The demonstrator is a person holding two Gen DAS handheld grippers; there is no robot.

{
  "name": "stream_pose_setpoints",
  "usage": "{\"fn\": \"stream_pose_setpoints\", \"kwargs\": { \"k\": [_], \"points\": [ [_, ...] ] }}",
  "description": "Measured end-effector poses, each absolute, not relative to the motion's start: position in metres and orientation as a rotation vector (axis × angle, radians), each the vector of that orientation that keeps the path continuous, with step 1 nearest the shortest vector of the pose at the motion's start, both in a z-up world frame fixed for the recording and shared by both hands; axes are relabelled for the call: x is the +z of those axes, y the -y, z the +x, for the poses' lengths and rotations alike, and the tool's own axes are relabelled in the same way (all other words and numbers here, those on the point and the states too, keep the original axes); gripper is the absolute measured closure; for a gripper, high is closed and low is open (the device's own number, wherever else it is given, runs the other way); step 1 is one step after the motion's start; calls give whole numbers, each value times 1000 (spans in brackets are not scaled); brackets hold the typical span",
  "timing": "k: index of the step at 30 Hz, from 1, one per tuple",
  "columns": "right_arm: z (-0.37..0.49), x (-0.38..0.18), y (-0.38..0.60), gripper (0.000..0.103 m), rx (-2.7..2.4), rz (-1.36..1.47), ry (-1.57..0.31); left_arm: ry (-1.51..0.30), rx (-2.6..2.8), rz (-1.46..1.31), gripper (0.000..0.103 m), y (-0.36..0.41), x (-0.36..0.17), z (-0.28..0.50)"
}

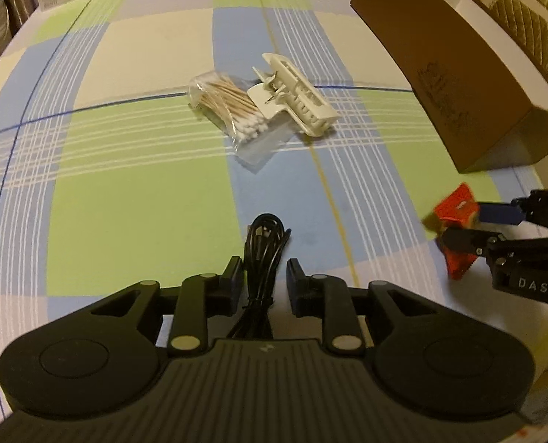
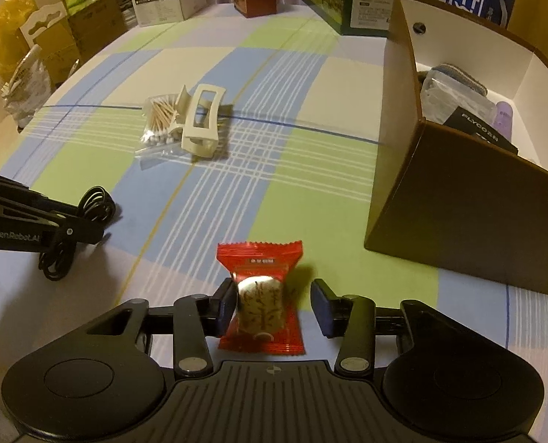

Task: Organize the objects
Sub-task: 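Lift the black cable with the left tool while the right tool holds the snack packet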

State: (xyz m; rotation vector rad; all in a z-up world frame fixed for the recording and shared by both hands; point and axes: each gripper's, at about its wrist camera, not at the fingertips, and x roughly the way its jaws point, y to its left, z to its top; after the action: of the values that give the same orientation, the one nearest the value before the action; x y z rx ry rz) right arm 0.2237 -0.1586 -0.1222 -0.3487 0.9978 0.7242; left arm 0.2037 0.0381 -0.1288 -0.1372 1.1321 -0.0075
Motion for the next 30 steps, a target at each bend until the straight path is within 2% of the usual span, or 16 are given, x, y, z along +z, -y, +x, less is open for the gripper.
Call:
{"fn": "stream_pose_setpoints", "kwargs": {
  "k": [1,8,9,10,30],
  "points": [
    [224,-123,159,60,726,-347,-998,-1129,0,-134,87,-37,-129,203],
    [223,-131,158,62,738,-364,-987,-1126,28,-161,87,-35,-128,198],
    [223,-131,158,66,741,-368,-980,-1126,30,-162,88,-35,-128,198],
    [222,-132,158,78,743,-371,-974,-1126,32,-165,88,-35,-128,197],
    [221,-96,170,79,770,-272,-906,-1009,20,-185,89,-27,-94,186]
  ]
}}
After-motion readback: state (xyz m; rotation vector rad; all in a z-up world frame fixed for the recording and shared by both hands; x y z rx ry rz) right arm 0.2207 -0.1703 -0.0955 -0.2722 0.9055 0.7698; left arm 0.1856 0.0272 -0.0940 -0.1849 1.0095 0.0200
